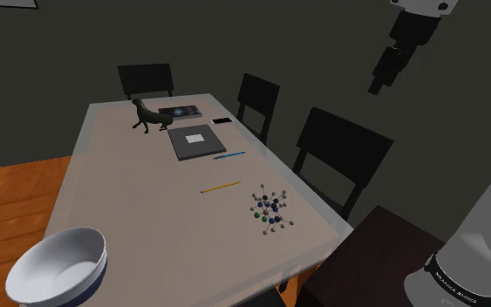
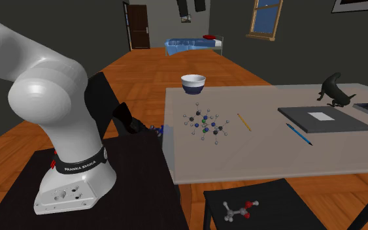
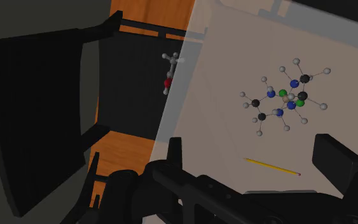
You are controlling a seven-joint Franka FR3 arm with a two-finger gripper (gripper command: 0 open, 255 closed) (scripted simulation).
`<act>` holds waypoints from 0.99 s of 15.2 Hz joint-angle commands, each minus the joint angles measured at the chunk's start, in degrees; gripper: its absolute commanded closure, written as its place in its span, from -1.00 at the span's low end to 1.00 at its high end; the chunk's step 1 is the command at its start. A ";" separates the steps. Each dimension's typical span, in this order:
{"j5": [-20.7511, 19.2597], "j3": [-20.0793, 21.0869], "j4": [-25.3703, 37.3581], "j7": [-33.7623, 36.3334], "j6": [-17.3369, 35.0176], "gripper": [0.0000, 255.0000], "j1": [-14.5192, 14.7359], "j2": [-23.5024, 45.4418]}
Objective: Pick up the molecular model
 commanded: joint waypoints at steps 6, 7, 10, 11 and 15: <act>3.10 0.94 -6.46 3.87 7.79 -1.00 0.40 2.94; 3.75 1.16 -7.58 4.59 9.42 -1.00 0.52 3.75; 5.75 1.81 -10.58 6.64 14.47 -1.00 0.99 6.61; 6.44 2.03 -11.45 7.28 16.20 -1.00 1.19 7.73; 9.36 2.95 -14.26 9.60 23.31 -1.00 2.12 12.97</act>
